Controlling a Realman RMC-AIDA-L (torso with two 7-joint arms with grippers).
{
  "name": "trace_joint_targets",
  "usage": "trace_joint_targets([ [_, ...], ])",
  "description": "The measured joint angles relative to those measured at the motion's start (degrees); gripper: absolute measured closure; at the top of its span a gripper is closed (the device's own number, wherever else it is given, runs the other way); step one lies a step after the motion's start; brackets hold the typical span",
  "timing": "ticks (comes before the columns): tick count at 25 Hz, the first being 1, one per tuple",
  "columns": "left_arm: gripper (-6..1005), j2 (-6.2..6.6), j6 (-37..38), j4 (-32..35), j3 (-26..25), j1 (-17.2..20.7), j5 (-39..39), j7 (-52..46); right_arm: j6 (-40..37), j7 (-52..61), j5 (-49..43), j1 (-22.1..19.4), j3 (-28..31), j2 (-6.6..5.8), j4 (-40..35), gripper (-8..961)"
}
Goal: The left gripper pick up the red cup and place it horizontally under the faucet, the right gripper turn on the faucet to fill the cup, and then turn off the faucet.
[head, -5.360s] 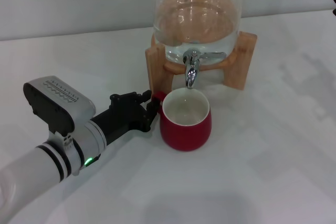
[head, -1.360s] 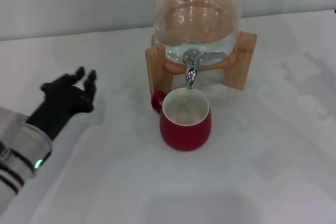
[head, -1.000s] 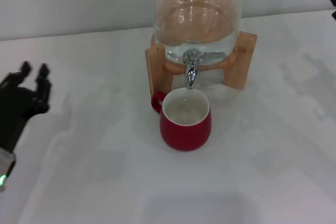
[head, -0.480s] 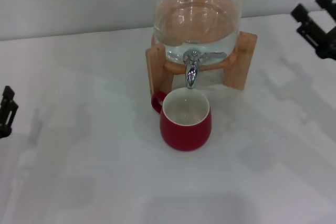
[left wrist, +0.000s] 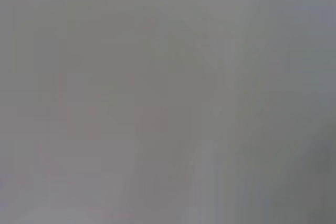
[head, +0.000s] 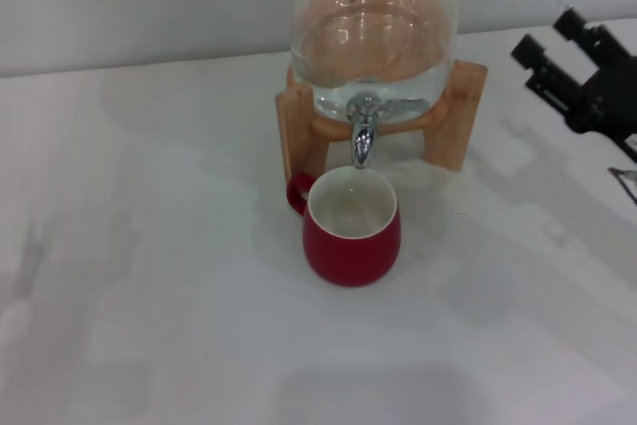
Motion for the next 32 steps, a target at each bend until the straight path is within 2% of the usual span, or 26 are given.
trace_joint_targets([
  [3,226,-0.01,0.2,0.9,0.0,0.1,-0.7,0.0,1.4,0.6,0.0,0.7,-2.6,-0.06,-0.1,172],
  [9,134,-0.01,0.9,2.0,-0.1,0.1,-0.8,0.0,3.0,1.0,0.0,2.0,-7.1,-0.04,-0.2,172],
  [16,122,-0.05,2.1,2.5,0.2,0.5,-0.8,-0.2,3.1,1.5,0.0,2.4,-10.9,-0.14,-0.2,172],
  [32,122,0.00,2.5,2.5,0.4,0.5,-0.8,-0.3,3.4,2.5,-0.8,3.5,-15.4,-0.07,-0.8,172],
])
